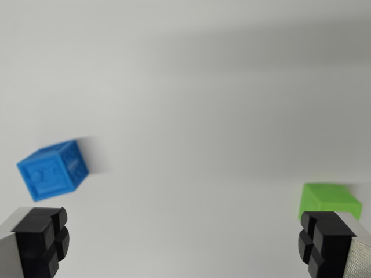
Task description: Stack cube
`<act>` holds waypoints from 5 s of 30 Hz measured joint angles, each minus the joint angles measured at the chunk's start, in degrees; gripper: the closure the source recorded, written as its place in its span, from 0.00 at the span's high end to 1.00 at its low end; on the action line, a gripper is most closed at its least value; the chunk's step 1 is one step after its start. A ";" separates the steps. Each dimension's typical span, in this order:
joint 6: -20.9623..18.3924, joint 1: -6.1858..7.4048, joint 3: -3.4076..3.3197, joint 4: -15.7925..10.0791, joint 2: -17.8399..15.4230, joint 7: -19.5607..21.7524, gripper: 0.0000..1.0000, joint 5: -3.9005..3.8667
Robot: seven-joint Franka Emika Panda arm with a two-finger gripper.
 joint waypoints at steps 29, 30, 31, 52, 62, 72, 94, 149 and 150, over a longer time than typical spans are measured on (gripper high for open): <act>9.03 -2.75 -2.87 -10.48 -1.25 -6.27 1.00 0.00; 9.42 -2.90 -2.98 -10.86 -1.25 -6.55 1.00 0.00; 9.78 -3.04 -3.11 -11.25 -1.25 -6.83 1.00 0.00; 18.38 -6.49 -5.67 -18.59 0.01 -14.00 1.00 0.71; 22.84 -8.65 -6.71 -21.28 1.91 -18.26 1.00 1.67; 27.46 -11.39 -7.37 -23.40 4.59 -23.38 1.00 3.26; 38.70 -16.63 -4.39 -23.30 16.42 -32.00 1.00 9.87; 42.36 -18.80 -1.89 -21.88 21.19 -33.14 0.00 11.18; 42.26 -18.74 -1.97 -21.93 21.02 -33.13 0.00 11.16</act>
